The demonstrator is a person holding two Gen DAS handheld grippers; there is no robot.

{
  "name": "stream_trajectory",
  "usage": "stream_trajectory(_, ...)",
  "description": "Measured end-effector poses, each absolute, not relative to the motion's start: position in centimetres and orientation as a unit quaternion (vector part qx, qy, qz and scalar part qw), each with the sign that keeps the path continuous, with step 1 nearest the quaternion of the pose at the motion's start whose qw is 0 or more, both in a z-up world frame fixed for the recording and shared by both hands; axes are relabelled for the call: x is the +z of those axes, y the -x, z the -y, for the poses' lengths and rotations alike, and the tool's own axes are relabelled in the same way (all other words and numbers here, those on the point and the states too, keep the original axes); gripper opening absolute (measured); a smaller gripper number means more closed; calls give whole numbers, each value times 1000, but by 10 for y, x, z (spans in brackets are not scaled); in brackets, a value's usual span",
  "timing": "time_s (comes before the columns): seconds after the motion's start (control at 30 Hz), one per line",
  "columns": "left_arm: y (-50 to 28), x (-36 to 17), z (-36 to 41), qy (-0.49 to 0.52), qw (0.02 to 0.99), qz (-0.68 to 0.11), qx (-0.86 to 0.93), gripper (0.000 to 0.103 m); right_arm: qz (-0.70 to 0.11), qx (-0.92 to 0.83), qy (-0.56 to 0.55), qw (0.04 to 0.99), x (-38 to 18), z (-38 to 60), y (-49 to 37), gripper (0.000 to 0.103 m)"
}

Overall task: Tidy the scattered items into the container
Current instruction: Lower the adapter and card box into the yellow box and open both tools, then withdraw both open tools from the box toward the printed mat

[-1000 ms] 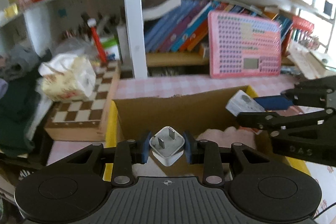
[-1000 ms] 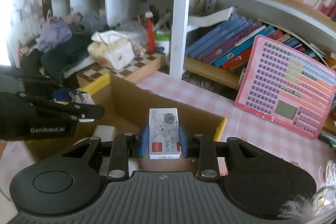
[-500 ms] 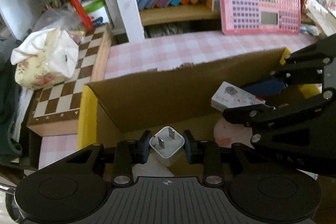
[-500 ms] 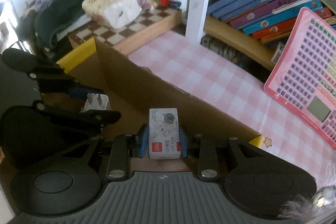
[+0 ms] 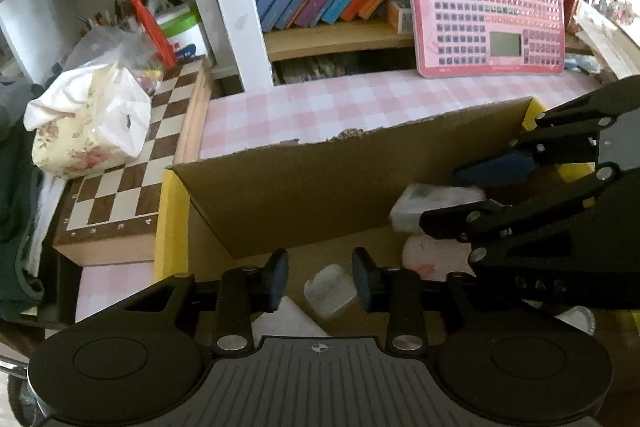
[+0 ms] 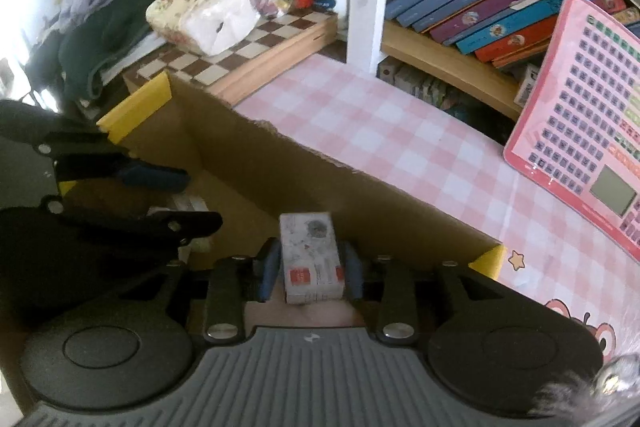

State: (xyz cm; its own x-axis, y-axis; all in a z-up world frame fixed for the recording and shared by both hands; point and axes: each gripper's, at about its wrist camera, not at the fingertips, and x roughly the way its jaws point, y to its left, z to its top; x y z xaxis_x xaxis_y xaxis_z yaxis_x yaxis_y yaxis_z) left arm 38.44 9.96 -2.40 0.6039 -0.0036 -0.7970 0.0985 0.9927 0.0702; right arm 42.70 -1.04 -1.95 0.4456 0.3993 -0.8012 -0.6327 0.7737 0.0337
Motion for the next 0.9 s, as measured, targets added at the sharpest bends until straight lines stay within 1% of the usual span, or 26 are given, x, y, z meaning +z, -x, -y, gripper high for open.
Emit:
stream_trajectory(0.07, -378, -16, -101, -54, 901, -429, -30, 44, -423, 307, 121, 844, -14, 16, -424, 41)
stream_trajectory(0.13, -372, -8, -102, -52, 907, -416, -30, 50, -418, 305, 109, 849, -6, 21, -420, 46)
stream_trajectory(0.2, -362, 3, -104, -51, 917, -394, -33, 53, -407, 304, 98, 856, 4, 28, -414, 52)
stream_trajectory(0.5, -308, 48, -109, -35, 946, -318, -42, 56, -353, 298, 72, 884, 51, 42, -364, 53)
stream_trajectory(0.63, -275, 68, -112, -24, 956, -288, -45, 66, -323, 293, 74, 897, 69, 46, -334, 54)
stream_trajectory(0.77, -238, 81, -113, -31, 964, -260, -42, 68, -288, 282, 74, 912, 83, 54, -295, 55)
stream_trajectory(0.83, -221, 85, -114, -29, 967, -252, -40, 71, -275, 274, 75, 919, 86, 59, -275, 56)
stream_trajectory(0.9, -202, 86, -115, -28, 968, -246, -39, 73, -262, 264, 75, 925, 88, 64, -253, 56)
